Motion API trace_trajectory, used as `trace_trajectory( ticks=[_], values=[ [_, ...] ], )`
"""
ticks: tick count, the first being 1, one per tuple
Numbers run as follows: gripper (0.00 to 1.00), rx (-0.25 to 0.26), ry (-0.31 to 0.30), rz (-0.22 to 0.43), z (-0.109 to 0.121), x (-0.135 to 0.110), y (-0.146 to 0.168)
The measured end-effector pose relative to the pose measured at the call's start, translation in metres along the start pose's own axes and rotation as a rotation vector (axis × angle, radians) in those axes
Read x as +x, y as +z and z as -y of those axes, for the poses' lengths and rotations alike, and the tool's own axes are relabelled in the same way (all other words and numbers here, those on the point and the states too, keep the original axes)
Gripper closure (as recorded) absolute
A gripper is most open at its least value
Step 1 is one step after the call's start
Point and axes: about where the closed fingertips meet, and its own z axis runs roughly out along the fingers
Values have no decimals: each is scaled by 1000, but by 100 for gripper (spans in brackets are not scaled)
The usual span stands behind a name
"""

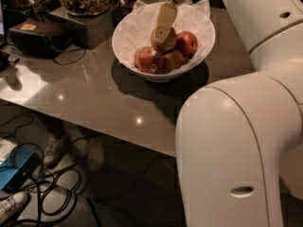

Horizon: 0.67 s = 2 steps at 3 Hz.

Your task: Pick apple from white bowl

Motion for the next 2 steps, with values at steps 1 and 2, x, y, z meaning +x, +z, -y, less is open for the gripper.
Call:
trace_trajectory(
  ticks=[1,2],
  values=[
    [21,-11,-4,-5,1,1,6],
    [21,-18,-8,-7,3,2,10]
  ],
)
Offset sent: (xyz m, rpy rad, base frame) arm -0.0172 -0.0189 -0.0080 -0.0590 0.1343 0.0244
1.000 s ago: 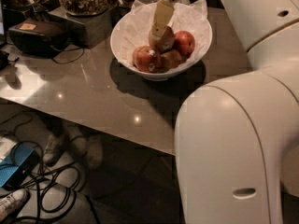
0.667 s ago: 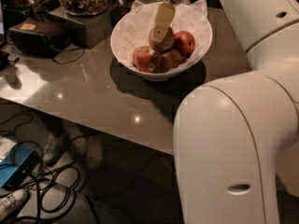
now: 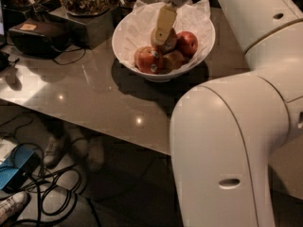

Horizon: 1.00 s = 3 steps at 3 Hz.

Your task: Pick apple from white bowl

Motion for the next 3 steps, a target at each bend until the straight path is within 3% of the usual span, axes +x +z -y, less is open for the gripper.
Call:
trace_trajectory(
  ticks=[3],
  values=[
    [20,-31,15,-22,-4,25,4]
  ],
)
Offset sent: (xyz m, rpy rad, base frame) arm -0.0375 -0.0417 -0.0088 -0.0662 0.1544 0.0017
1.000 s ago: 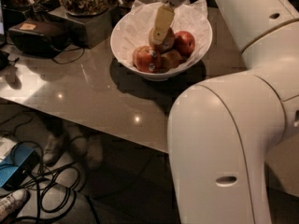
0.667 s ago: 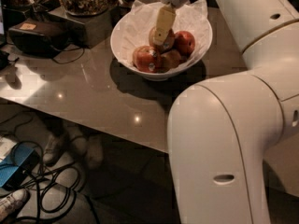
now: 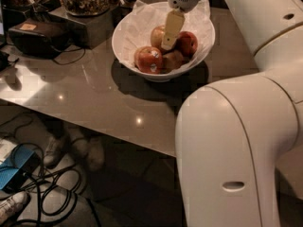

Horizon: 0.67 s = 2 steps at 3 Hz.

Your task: Pick apple from white bowl

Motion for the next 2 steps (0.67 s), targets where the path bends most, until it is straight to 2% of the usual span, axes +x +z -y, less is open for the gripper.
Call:
trace_trajectory(
  ticks=[2],
  values=[
    [20,-16,-27,-24,-9,0,3]
  ],
)
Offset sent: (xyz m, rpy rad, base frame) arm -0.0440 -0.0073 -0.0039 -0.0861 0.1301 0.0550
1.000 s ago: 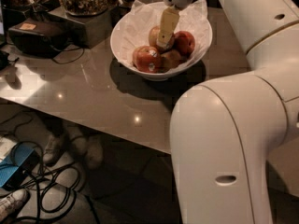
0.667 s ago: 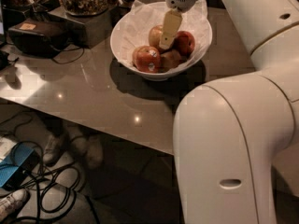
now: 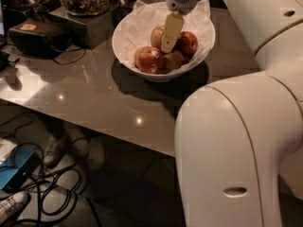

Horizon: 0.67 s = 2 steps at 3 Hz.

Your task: Pick apple from white bowl

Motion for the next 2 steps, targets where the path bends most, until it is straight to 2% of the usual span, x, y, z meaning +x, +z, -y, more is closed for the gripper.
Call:
trace_trajectory(
  ticks=[2],
  values=[
    [21,-9,-22,-19,-2,-4,6]
  ],
)
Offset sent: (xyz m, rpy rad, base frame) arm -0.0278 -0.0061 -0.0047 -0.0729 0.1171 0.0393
